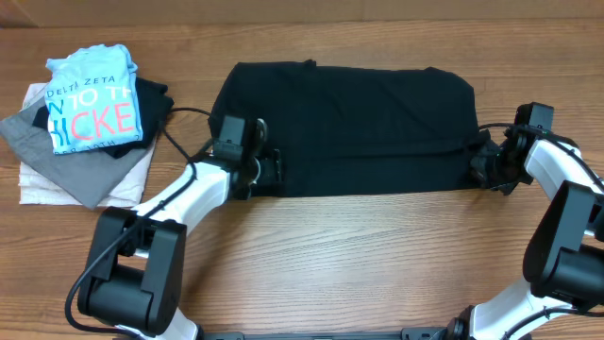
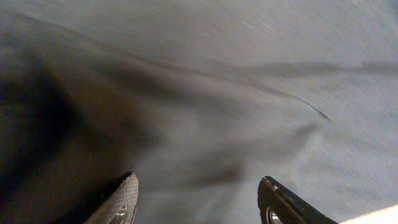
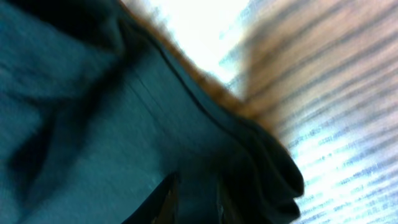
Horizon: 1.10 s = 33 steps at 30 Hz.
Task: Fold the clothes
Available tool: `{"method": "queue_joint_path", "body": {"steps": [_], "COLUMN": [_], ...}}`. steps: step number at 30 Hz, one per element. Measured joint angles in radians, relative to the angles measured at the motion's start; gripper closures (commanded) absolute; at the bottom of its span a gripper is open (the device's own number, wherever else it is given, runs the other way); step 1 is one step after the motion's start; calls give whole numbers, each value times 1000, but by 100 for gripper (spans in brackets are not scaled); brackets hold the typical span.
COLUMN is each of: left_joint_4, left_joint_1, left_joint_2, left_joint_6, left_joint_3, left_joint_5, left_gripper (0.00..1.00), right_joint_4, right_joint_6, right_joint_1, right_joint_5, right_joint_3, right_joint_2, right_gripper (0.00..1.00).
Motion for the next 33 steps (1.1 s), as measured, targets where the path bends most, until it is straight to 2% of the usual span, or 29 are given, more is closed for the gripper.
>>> {"method": "queue_joint_path", "body": {"steps": [5, 10, 17, 21, 28, 33], "left_joint_4": [2, 66, 111, 14, -148, -244], "left_joint_1": [37, 43, 47, 49, 49, 49], "left_joint_2": [0, 0, 0, 0, -1, -12], "left_joint_6": [-6, -8, -10, -10, -9, -10], "left_joint_3": [0, 0, 0, 0, 1, 1], "left_joint_5": [-26, -63, -136, -154, -186, -210], "left_gripper": [29, 24, 22, 23, 34, 36], "right_joint_4": [-48, -77, -88, -100, -213, -265], "right_joint_6": [0, 0, 0, 2, 17, 38], "right_joint_1": [0, 0, 0, 0, 0, 0], "right_joint_5": [4, 13, 16, 20, 80, 119], "right_joint_3": [0, 2, 2, 3, 4, 4], "right_joint_2": [0, 0, 0, 0, 0, 0], "right_gripper": [77, 76, 76, 87, 89, 89]}}
